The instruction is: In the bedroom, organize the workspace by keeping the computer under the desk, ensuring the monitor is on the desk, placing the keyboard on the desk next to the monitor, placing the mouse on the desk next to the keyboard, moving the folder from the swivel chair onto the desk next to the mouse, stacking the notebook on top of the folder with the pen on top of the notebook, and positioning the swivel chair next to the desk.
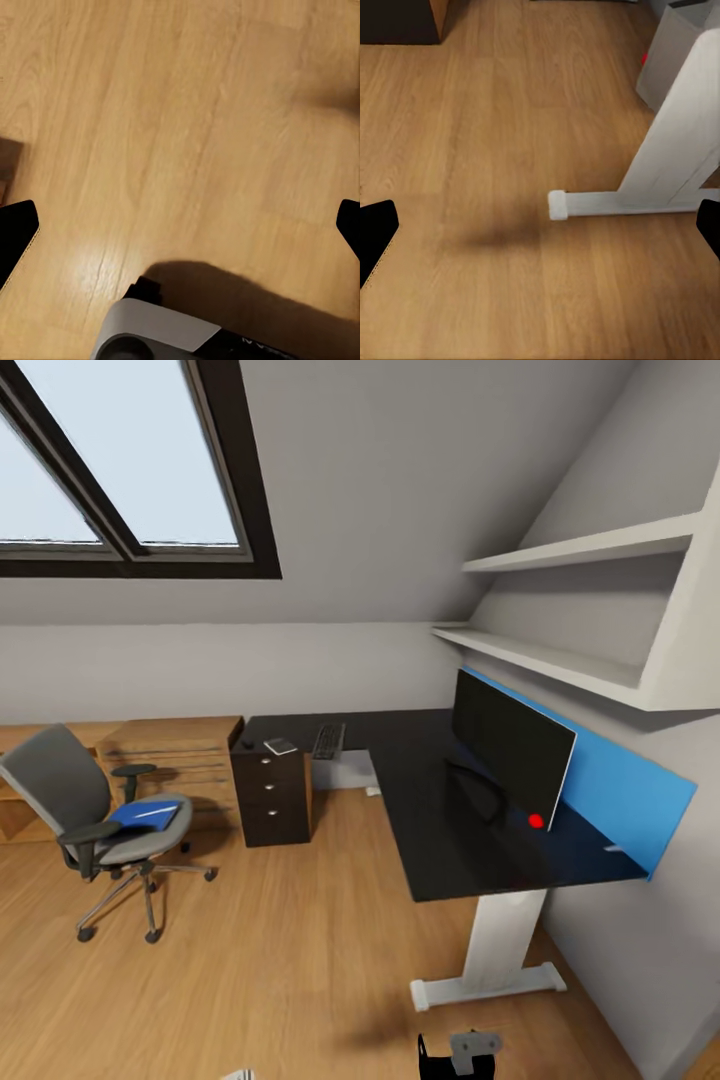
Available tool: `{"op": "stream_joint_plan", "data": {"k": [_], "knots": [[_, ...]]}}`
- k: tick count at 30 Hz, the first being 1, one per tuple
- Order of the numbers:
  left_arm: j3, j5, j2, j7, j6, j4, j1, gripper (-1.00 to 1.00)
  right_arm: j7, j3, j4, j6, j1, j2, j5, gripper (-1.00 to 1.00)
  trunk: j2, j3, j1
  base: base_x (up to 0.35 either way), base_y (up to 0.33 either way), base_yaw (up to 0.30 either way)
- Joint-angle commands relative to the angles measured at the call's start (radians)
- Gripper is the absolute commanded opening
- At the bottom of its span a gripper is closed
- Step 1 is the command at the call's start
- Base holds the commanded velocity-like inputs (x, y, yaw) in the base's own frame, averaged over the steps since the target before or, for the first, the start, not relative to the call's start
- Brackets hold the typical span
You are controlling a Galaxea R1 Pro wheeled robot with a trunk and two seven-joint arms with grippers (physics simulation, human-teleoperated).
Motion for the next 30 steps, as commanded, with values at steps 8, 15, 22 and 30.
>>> {"op": "stream_joint_plan", "data": {"k": [8,15,22,30], "knots": [[-0.009,0.007,0.0,0.004,-0.002,0.0,0.0,1.0,-0.005,0.008,0.001,-0.001,-0.001,0.0,-0.004,1.0,-0.001,-0.012,0.001,0.214,0.271,-0.003],[-0.008,0.007,0.0,0.004,-0.002,0.0,0.0,1.0,-0.005,0.007,0.001,-0.001,-0.001,0.0,-0.004,1.0,-0.001,-0.014,0.001,0.229,0.268,0.0],[-0.008,0.007,0.0,0.004,-0.002,0.0,0.0,1.0,-0.005,0.007,0.001,-0.002,-0.001,0.0,-0.004,1.0,-0.001,-0.014,0.001,0.254,0.247,0.0],[-0.009,0.007,0.0,0.004,-0.002,0.001,0.0,1.0,-0.006,0.007,0.001,-0.002,-0.001,0.0,-0.004,1.0,-0.001,-0.018,0.001,0.284,0.176,0.0]]}}
